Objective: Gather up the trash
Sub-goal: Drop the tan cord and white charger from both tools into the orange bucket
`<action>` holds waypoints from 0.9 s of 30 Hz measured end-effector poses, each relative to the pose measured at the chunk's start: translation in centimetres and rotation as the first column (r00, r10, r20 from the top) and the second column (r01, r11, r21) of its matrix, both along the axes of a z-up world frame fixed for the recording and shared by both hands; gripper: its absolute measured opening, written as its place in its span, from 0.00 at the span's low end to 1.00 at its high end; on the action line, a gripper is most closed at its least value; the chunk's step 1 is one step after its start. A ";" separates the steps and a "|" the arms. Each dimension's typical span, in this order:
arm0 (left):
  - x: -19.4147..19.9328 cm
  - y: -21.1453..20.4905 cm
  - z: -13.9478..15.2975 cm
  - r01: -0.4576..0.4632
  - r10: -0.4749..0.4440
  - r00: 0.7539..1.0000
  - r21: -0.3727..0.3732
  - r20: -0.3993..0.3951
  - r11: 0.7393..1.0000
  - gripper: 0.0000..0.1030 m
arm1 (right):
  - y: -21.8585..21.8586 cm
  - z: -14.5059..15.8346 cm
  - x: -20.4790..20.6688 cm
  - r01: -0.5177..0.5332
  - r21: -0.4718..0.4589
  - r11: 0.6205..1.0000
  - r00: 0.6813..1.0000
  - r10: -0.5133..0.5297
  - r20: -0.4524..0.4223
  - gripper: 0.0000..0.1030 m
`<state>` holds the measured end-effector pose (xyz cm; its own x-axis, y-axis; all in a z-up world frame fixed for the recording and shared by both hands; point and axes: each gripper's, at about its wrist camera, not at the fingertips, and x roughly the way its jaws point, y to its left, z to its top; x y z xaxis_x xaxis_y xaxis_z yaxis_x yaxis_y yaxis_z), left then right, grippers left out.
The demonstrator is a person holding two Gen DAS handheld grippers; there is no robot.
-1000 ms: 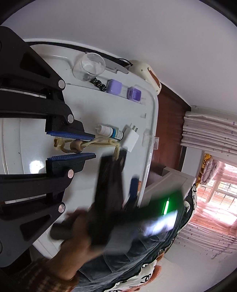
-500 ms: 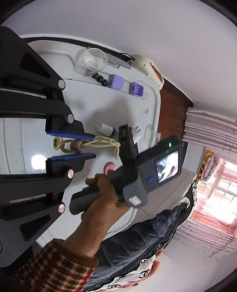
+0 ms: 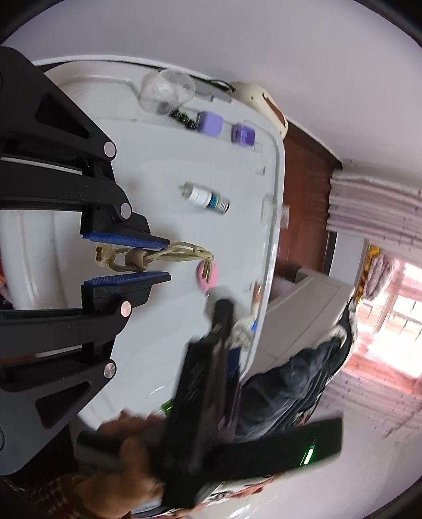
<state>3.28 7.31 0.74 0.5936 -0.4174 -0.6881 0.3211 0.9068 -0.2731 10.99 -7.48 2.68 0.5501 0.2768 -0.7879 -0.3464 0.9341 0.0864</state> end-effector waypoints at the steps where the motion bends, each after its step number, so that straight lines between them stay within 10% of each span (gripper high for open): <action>1: -0.6 -0.5 0.0 0.021 -0.021 1.000 0.002 0.000 1.000 0.14 | -0.7 0.3 -1.8 0.009 0.006 1.000 1.000 -0.009 0.001 0.40; 9: -8.1 -3.3 -2.1 0.160 -0.161 0.981 -0.015 -0.110 0.987 0.14 | -5.4 -0.9 -15.8 0.032 0.054 0.998 0.994 -0.027 -0.104 0.40; 15: -14.9 -5.7 -7.3 0.296 -0.293 0.901 -0.042 -0.319 0.954 0.14 | -6.2 -6.9 -24.0 0.023 0.037 0.999 0.954 -0.011 -0.300 0.40; 19: -16.0 -6.4 -9.3 0.309 -0.299 0.863 -0.043 -0.407 0.950 0.40 | -6.9 -10.3 -26.4 0.050 0.032 0.998 0.908 -0.032 -0.418 0.52; 27: -13.0 -3.4 -6.7 0.180 -0.160 0.938 0.036 -0.307 0.983 0.49 | -9.6 -5.2 -23.7 0.142 0.034 0.989 0.955 -0.128 -0.266 0.67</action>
